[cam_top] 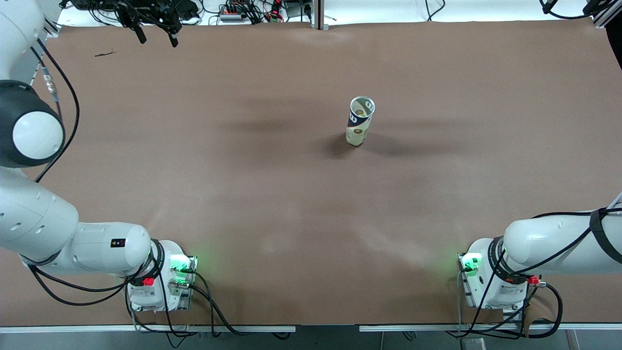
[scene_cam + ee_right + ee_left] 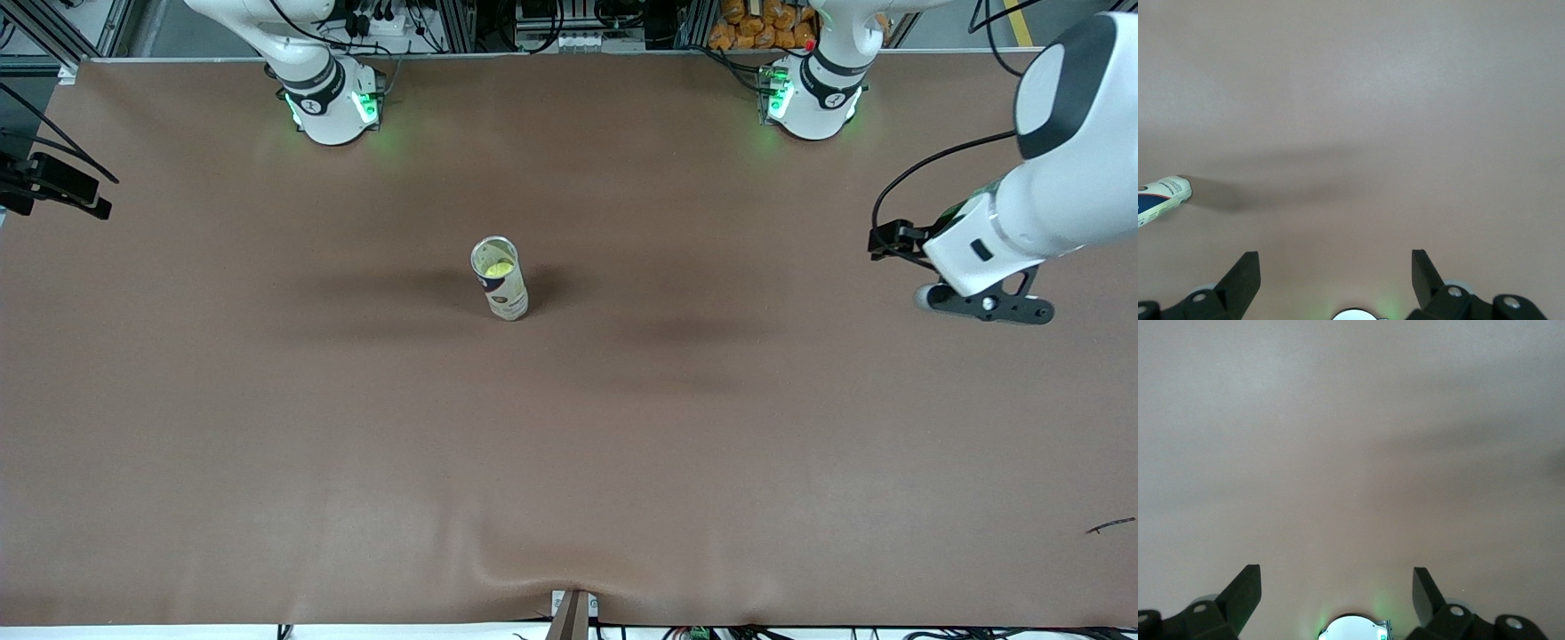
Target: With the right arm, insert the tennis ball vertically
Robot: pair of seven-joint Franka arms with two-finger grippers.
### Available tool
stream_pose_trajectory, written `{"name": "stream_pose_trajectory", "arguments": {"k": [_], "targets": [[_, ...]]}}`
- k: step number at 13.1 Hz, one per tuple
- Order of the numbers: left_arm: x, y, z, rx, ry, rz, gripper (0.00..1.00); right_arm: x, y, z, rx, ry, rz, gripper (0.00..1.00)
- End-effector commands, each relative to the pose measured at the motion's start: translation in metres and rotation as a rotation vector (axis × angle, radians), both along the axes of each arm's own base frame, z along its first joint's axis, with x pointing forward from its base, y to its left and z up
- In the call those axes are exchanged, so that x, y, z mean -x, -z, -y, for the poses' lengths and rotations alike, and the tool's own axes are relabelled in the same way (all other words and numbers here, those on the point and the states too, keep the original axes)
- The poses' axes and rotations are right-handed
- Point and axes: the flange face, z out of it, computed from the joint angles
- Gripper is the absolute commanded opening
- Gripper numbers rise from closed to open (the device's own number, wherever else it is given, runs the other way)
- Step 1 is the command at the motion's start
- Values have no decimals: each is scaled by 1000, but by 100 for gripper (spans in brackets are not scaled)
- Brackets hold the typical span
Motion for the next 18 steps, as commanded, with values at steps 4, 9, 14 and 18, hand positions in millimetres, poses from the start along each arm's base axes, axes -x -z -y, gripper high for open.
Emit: {"name": "stream_pose_trajectory", "arguments": {"k": [4, 9, 14, 18], "targets": [[69, -56, -10, -47, -156, 113, 100, 3, -5, -2, -6, 3, 6, 100], [60, -68, -23, -30, -155, 195, 100, 5, -4, 1, -9, 10, 2, 100], [57, -72, -50, -8, -218, 196, 100, 5, -4, -1, -13, 9, -1, 100], [61, -92, -85, 21, -271, 231, 100, 5, -4, 0, -15, 10, -5, 100]]}}
